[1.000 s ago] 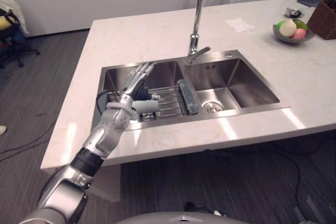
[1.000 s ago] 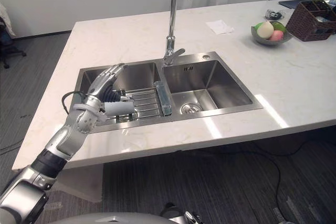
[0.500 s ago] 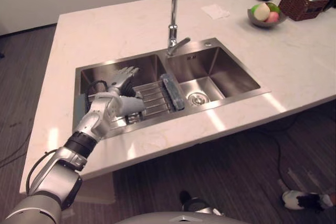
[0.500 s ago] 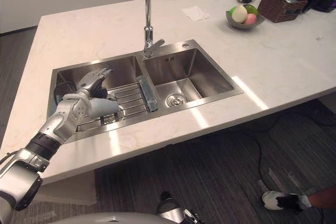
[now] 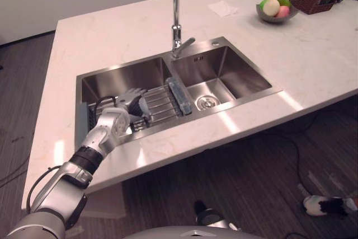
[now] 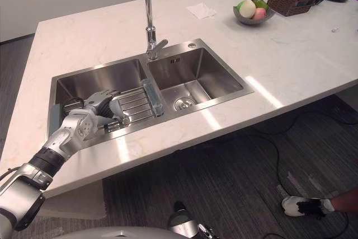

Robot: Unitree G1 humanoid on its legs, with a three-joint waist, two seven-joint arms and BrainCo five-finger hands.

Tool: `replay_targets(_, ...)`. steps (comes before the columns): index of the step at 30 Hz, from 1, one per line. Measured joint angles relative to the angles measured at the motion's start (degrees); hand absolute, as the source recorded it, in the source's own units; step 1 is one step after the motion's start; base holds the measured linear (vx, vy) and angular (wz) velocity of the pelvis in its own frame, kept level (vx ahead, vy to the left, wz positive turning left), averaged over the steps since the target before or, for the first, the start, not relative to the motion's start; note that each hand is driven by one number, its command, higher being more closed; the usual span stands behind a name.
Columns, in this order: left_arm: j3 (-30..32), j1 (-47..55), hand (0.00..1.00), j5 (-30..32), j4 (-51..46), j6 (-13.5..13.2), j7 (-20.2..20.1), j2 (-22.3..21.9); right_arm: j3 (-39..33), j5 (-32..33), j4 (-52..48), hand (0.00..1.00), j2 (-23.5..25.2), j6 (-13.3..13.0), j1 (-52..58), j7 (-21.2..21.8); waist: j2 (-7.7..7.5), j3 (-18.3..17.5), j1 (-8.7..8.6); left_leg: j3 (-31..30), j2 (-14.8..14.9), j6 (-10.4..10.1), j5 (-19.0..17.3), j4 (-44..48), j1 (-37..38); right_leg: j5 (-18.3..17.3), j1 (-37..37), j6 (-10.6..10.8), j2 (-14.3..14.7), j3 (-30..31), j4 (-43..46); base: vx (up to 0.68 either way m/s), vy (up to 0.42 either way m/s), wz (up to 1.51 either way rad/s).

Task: Walk over to the sink, pick up the cup, carry it to the dishwasher, place the cup inside the dishwasher, then close the dishwasher door

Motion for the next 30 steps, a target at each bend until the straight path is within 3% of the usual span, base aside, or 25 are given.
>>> replay_targets(5, 0.08, 0.22, 0.00, 0.74, 1.66, 0.54, 0.05, -0.01, 0.00, 0.00, 0.03, 0.00, 0.01, 0.02, 0.00, -0.01, -0.01, 0.00, 0.00, -0.03, 0.00, 0.01, -0.01, -0.04, -0.01, -0.01, 0.01, -0.01, 0.03, -0.02, -0.02, 0.00, 0.000, 0.00)
replay_targets(15, 3.99, 2.29, 0.00, 1.06, 8.76, 1.85, 4.85, -2.08, -0.12, -0.03, 0.04, 0.00, 0.08, 0.05, 0.10, -0.01, -0.09, 0.05, -0.12, 0.35, 0.06, -0.02, -0.09, 0.00, -0.03, 0.00, -0.17, -0.01, 0.14, 0.33, 0.00, -0.02, -0.027, -0.02)
replay_targets(27, 5.83, 2.36, 0.00, 4.71, 11.82, 2.20, 5.12, -2.93, -0.30, -2.04, 0.52, 0.00, 0.94, 0.08, 0.44, -0.01, -0.09, 0.06, -0.26, 1.61, 0.49, -0.34, -0.58, 0.00, 0.54, -0.01, -0.22, -0.01, 0.78, 1.56, -0.04, 0.00, -0.025, -0.05)
replay_targets(28, 5.82, 2.36, 1.00, 5.32, 11.91, 2.25, 4.93, -3.01, -0.31, -2.22, 0.52, 0.00, 0.89, 0.07, 0.44, -0.01, -0.09, 0.06, -0.32, 1.65, 0.49, -0.34, -0.58, 0.00, 0.56, 0.00, -0.20, -0.01, 0.78, 1.58, -0.04, -0.03, -0.026, -0.01)
replay_targets(30, 5.80, 2.36, 1.00, 6.02, 12.16, 2.24, 4.66, -3.32, -0.31, -2.31, 0.52, 0.00, 0.77, 0.09, 0.44, 0.00, -0.04, 0.03, -0.36, 1.66, 0.49, -0.35, -0.59, 0.01, 0.52, 0.00, -0.19, -0.01, 0.78, 1.60, -0.05, -0.05, -0.038, -0.01)
